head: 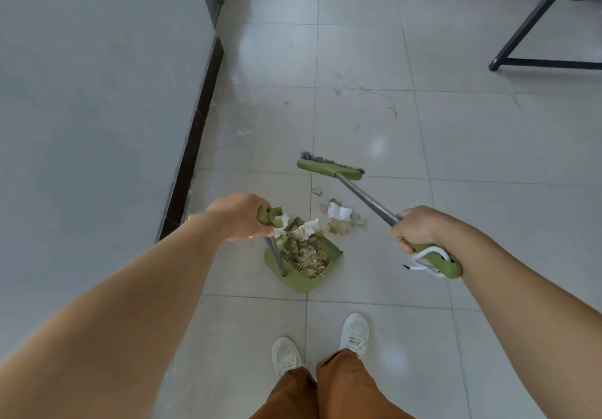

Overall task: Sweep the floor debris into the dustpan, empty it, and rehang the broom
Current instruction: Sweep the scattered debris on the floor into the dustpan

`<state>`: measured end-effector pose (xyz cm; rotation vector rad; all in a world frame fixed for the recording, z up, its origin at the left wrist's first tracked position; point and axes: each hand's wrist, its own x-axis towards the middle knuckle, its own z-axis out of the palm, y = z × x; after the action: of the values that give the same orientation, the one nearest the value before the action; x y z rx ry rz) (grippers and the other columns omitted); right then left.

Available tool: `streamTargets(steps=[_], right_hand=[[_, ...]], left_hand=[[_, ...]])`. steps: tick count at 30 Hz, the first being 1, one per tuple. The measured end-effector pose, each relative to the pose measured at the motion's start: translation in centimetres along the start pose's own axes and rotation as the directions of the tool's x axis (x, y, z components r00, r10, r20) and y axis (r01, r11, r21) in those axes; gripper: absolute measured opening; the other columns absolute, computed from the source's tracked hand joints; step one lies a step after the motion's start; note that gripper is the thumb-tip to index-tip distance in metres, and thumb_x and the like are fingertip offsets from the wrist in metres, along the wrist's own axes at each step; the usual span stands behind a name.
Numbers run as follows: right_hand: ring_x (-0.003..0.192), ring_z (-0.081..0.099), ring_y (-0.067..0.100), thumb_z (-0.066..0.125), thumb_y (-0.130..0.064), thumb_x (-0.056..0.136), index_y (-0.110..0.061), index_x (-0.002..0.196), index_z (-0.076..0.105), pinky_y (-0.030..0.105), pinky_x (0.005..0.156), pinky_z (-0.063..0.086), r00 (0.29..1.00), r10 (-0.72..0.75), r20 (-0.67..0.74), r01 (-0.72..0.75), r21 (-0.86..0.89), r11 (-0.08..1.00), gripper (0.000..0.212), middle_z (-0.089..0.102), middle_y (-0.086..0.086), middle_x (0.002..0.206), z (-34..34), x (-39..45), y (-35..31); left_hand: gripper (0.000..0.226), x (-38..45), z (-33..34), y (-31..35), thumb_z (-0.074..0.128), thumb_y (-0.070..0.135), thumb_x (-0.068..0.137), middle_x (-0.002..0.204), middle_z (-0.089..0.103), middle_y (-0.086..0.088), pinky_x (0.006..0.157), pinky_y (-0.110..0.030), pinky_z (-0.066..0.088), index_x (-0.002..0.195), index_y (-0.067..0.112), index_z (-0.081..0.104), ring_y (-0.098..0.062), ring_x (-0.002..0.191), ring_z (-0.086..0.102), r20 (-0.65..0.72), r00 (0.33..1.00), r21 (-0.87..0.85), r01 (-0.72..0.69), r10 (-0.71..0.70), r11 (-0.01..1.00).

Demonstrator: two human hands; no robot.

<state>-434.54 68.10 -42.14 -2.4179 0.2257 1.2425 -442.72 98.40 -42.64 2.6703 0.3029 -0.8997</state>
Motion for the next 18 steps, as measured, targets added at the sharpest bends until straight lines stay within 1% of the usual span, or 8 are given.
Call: streamTargets(steps=[4, 6, 8, 10, 12, 14, 16, 18], right_hand=[[0.050, 0.050, 0.020, 0.055, -0.007, 0.083, -0.006, 0.105, 0.058, 0.023, 0.056, 0.042, 0.996, -0.065, 0.066, 0.075, -0.164, 0.984, 0.023, 0.059, 0.009, 0.064, 0.2, 1.0, -1.6], [0.059, 0.054, 0.022, 0.055, -0.007, 0.084, -0.014, 0.107, 0.051, 0.025, 0.064, 0.045, 0.992, -0.075, 0.106, 0.099, -0.246, 0.964, 0.025, 0.062, 0.011, 0.074, 0.7, 1.2, -2.8], [0.068, 0.057, 0.022, 0.056, -0.007, 0.084, -0.015, 0.121, 0.050, 0.024, 0.068, 0.047, 0.988, -0.106, 0.112, 0.141, -0.365, 0.920, 0.038, 0.063, 0.009, 0.082, 1.5, 1.1, -4.1], [0.066, 0.058, 0.019, 0.060, -0.007, 0.083, -0.010, 0.129, 0.054, 0.020, 0.061, 0.049, 0.979, -0.161, 0.128, 0.199, -0.398, 0.895, 0.047, 0.062, 0.007, 0.088, 2.2, 1.5, -5.1], [0.064, 0.057, 0.017, 0.060, -0.009, 0.084, -0.009, 0.128, 0.057, 0.017, 0.053, 0.047, 0.971, -0.191, 0.144, 0.236, -0.436, 0.868, 0.044, 0.062, 0.007, 0.092, 2.8, 1.5, -5.8], [0.071, 0.058, 0.020, 0.057, -0.010, 0.087, -0.009, 0.127, 0.058, 0.018, 0.053, 0.045, 0.968, -0.201, 0.151, 0.251, -0.521, 0.816, 0.040, 0.064, 0.008, 0.097, 3.2, 1.5, -5.9], [0.073, 0.056, 0.019, 0.056, -0.011, 0.088, -0.010, 0.129, 0.057, 0.018, 0.050, 0.043, 0.974, -0.168, 0.149, 0.224, -0.585, 0.779, 0.041, 0.060, 0.005, 0.096, 3.1, 1.5, -6.2], [0.076, 0.053, 0.017, 0.057, -0.009, 0.089, -0.010, 0.134, 0.052, 0.019, 0.047, 0.037, 0.986, -0.089, 0.143, 0.165, -0.703, 0.692, 0.045, 0.054, 0.003, 0.096, 2.9, 1.5, -6.4]], left_hand=[[0.036, 0.3, -0.4, -0.6, 0.074, 0.047, 0.081, 0.097, 0.069, 0.002, 0.082, -0.034, 0.053, 0.111, 0.028, 0.066, -0.022, 0.089, 0.063, 0.021, 1.000, 0.052, -0.002, 0.001, 0.999], [0.038, 0.6, -0.7, -1.0, 0.074, 0.048, 0.081, 0.098, 0.066, 0.002, 0.081, -0.034, 0.051, 0.113, 0.030, 0.065, -0.023, 0.090, 0.061, 0.019, 1.000, 0.087, 0.002, -0.004, 0.996], [0.040, 0.8, -0.9, -1.4, 0.075, 0.050, 0.080, 0.098, 0.066, 0.003, 0.080, -0.034, 0.050, 0.114, 0.032, 0.065, -0.023, 0.091, 0.061, 0.003, 1.000, 0.125, 0.015, -0.016, 0.992], [0.040, 1.1, -1.0, -1.7, 0.074, 0.050, 0.080, 0.099, 0.067, 0.004, 0.080, -0.033, 0.048, 0.115, 0.034, 0.065, -0.024, 0.095, 0.062, -0.013, 1.000, 0.161, 0.026, -0.024, 0.987], [0.037, 1.2, -1.1, -1.8, 0.073, 0.049, 0.081, 0.098, 0.067, 0.005, 0.083, -0.033, 0.047, 0.114, 0.034, 0.066, -0.023, 0.096, 0.063, -0.022, 1.000, 0.178, 0.022, -0.018, 0.984], [0.037, 1.4, -1.3, -1.9, 0.073, 0.048, 0.082, 0.098, 0.067, 0.005, 0.085, -0.033, 0.046, 0.115, 0.033, 0.066, -0.023, 0.097, 0.062, -0.029, 0.999, 0.165, 0.032, -0.028, 0.986], [0.038, 1.5, -1.4, -1.8, 0.073, 0.047, 0.083, 0.101, 0.067, 0.004, 0.085, -0.033, 0.045, 0.116, 0.032, 0.065, -0.024, 0.099, 0.062, -0.027, 0.999, 0.155, 0.043, -0.039, 0.987], [0.039, 1.6, -1.4, -1.7, 0.073, 0.047, 0.083, 0.101, 0.065, 0.004, 0.081, -0.032, 0.043, 0.117, 0.031, 0.065, -0.024, 0.100, 0.061, -0.026, 0.998, 0.140, 0.053, -0.050, 0.989]])
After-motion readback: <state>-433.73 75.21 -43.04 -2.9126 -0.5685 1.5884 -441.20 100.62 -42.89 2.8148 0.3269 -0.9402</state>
